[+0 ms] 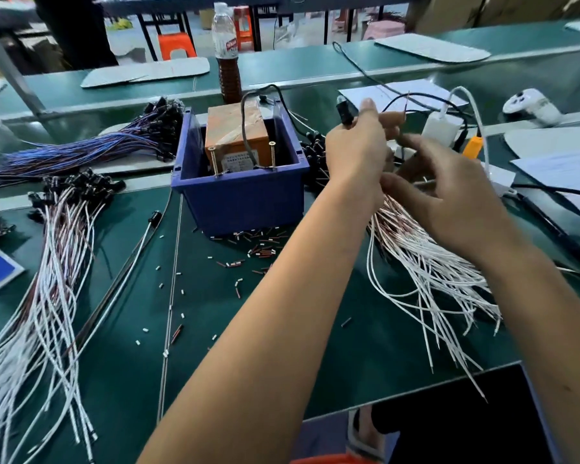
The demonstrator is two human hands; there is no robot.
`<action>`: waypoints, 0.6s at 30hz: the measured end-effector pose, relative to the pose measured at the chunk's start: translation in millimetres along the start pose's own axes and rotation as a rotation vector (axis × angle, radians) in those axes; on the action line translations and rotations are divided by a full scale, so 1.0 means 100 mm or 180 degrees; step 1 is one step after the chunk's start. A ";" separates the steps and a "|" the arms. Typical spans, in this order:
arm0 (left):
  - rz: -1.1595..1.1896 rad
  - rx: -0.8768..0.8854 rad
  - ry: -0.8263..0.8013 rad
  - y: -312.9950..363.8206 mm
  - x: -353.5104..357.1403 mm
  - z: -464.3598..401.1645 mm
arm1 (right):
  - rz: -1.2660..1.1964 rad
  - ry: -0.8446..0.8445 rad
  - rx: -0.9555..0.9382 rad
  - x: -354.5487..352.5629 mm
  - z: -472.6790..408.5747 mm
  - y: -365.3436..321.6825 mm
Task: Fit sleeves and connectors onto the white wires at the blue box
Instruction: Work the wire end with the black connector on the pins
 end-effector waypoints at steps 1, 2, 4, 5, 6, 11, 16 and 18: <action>-0.0029 -0.0035 -0.0024 -0.01 0.00 -0.01 | 0.0267 0.0305 -0.0181 -0.10 -0.03 -0.03; -0.0141 -0.0023 -0.0030 -0.02 0.01 -0.01 | 0.0567 0.0554 -0.0370 -0.18 -0.05 -0.08; -0.0376 0.0032 -0.0018 -0.02 0.00 -0.03 | 0.0990 0.0641 -0.0677 -0.19 -0.07 -0.17; -0.0393 0.0012 -0.0023 -0.03 0.01 -0.03 | 0.1147 0.0611 -0.0754 -0.18 -0.07 -0.20; -0.0351 -0.0024 -0.0009 -0.03 0.01 -0.04 | 0.1244 0.0717 -0.0753 -0.22 -0.07 -0.22; -0.0356 0.0129 0.0415 0.02 -0.12 -0.15 | 0.0948 0.3017 -0.0171 -1.06 0.27 -0.20; -0.0261 0.0157 0.0600 0.02 -0.08 -0.21 | 0.1248 0.0748 -0.0955 -0.22 -0.06 -0.42; -0.0173 0.0053 0.0635 0.00 -0.07 -0.27 | 0.1302 -0.0251 -0.0549 0.17 -0.03 -0.20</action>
Point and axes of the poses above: each hand's wrist, its own z-axis away from the middle knuckle, its own x-axis out of the palm, y = z × x, the point moved 10 cm from there along -z, towards the middle knuckle, and after that the axes turned 14 degrees about y, right-handed, at the moved point
